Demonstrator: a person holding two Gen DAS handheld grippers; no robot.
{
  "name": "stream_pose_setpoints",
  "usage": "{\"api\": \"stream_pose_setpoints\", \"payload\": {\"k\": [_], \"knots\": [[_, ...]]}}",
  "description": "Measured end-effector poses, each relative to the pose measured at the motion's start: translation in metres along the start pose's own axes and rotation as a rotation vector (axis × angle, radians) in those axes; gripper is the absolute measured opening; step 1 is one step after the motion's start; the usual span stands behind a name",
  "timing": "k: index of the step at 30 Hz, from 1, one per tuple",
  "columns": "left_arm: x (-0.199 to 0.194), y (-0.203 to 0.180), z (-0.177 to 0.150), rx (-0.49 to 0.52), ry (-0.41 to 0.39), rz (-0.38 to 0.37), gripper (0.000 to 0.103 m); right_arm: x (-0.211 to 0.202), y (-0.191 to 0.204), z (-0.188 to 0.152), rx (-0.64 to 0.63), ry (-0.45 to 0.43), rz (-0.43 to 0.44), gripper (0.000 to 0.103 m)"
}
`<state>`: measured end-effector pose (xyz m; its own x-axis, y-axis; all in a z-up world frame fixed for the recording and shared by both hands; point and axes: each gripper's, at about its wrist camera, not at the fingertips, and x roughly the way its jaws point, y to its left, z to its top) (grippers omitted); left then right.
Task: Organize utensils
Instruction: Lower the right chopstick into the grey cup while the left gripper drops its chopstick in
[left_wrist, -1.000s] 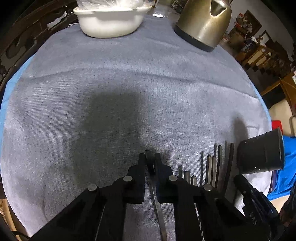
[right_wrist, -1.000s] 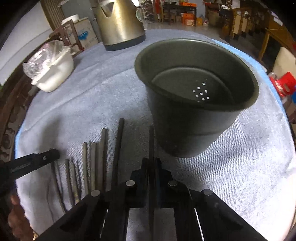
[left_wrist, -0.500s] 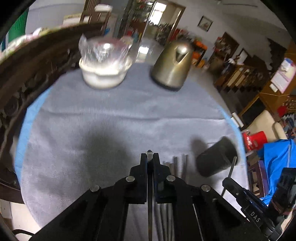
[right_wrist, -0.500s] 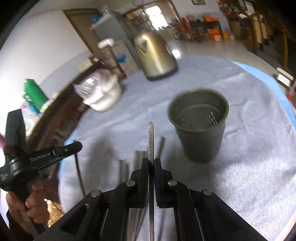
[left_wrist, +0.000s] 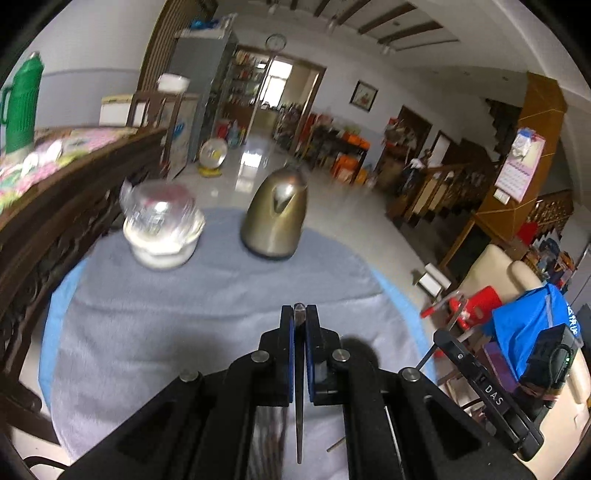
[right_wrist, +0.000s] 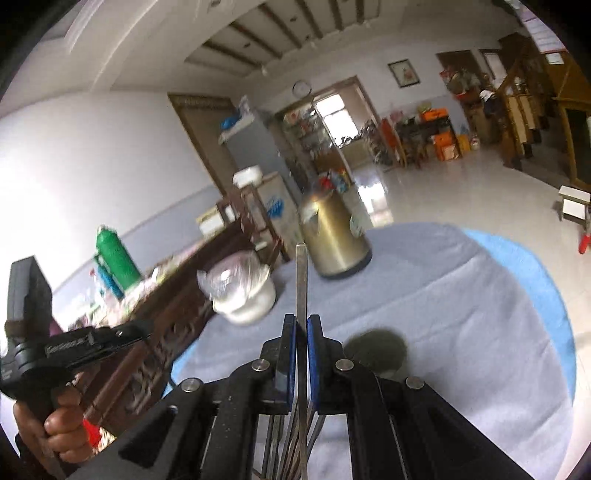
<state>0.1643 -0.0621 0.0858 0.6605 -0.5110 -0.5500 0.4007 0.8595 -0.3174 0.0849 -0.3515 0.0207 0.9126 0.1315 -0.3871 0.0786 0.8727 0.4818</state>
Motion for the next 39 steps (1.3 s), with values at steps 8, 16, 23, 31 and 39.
{"api": "stream_pose_setpoints", "payload": {"k": [8, 16, 23, 31, 39], "knots": [[0.014, -0.045, 0.045, 0.018, -0.154, -0.031, 0.006, -0.007, -0.019, 0.050, 0.054, -0.206, -0.055, 0.006], [0.076, -0.063, 0.029, 0.016, -0.178, -0.020, 0.006, 0.020, -0.022, 0.051, -0.064, -0.256, -0.183, 0.006], [0.123, -0.042, -0.015, 0.004, 0.018, 0.037, 0.006, 0.045, -0.037, 0.023, -0.062, -0.087, -0.183, 0.007], [0.066, -0.011, -0.048, 0.029, 0.030, 0.062, 0.049, 0.000, -0.046, -0.008, 0.029, -0.023, -0.116, 0.064], [0.036, 0.032, -0.107, 0.147, 0.115, 0.326, 0.050, -0.036, -0.019, -0.058, -0.001, 0.012, -0.059, 0.062]]}}
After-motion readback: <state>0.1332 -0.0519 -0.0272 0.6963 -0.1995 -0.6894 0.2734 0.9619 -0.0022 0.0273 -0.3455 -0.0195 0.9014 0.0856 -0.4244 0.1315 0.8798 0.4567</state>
